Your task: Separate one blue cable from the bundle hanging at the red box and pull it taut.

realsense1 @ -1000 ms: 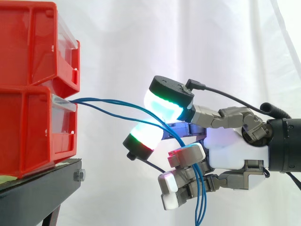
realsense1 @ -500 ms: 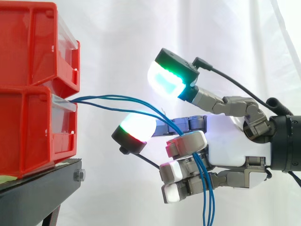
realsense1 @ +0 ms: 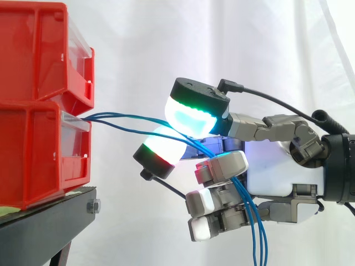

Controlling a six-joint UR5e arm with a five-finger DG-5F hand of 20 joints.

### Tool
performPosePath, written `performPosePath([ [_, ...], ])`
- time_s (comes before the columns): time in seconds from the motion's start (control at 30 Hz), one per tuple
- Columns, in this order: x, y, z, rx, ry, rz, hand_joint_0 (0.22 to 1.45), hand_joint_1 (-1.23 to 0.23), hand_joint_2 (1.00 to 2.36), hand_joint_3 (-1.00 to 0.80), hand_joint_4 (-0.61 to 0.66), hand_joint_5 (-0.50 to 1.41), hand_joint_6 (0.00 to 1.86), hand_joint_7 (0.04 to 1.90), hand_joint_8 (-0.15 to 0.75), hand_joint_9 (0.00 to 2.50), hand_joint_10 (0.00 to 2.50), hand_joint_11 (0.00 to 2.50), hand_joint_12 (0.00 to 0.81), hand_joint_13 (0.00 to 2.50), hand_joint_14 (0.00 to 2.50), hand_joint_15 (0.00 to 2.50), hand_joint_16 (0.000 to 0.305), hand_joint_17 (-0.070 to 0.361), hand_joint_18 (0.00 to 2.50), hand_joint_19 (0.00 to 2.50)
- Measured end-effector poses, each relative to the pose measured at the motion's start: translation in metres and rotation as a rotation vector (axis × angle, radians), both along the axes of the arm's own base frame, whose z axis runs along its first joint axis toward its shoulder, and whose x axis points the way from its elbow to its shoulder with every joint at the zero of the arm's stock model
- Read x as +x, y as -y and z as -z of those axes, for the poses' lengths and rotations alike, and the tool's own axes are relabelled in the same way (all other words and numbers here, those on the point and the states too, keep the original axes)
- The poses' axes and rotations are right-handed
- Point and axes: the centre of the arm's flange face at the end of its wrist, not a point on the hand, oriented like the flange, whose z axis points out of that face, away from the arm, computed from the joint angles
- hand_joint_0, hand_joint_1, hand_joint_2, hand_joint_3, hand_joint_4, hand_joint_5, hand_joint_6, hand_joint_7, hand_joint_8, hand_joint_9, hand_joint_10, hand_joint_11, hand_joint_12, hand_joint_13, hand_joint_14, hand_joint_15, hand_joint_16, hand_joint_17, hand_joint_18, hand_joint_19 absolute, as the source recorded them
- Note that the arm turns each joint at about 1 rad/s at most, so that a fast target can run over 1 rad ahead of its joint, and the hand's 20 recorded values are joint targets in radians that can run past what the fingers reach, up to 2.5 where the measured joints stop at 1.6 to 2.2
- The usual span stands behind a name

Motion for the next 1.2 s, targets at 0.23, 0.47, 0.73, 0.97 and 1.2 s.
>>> performPosePath([
  [0.23,-0.0001,-0.0051,0.0000,0.000,-0.001,0.000,0.73,-0.84,1.00,-0.50,-0.03,-0.15,0.94,1.12,0.326,1.40,0.01,1.46,0.347,1.16,0.02,0.81,0.045,0.102,0.81,0.68],
  [0.47,-0.0001,-0.0082,0.0000,0.001,0.000,0.000,0.60,-0.69,1.00,-0.50,0.01,-0.08,0.89,1.32,0.323,1.51,0.02,1.22,0.355,1.15,0.02,0.77,0.044,0.099,0.79,0.72],
  [0.73,-0.0001,-0.0089,0.0000,0.001,0.000,-0.001,0.59,-0.57,1.01,-0.30,0.00,-0.06,0.82,1.20,0.334,1.49,0.02,0.96,0.370,1.12,0.02,0.72,0.048,0.109,0.77,0.73],
  [0.97,0.0000,-0.0090,-0.0001,0.001,0.000,-0.001,0.61,-0.65,1.02,-0.16,0.07,-0.08,0.73,1.10,0.366,1.37,0.02,1.01,0.405,1.05,0.02,0.70,0.053,0.120,0.76,0.70],
  [1.2,0.0000,-0.0089,0.0000,0.001,0.000,-0.001,0.70,-0.86,1.02,-0.21,0.10,-0.21,0.90,0.85,0.293,1.17,0.05,1.50,0.385,0.89,0.02,0.71,0.048,0.108,0.70,0.67],
])
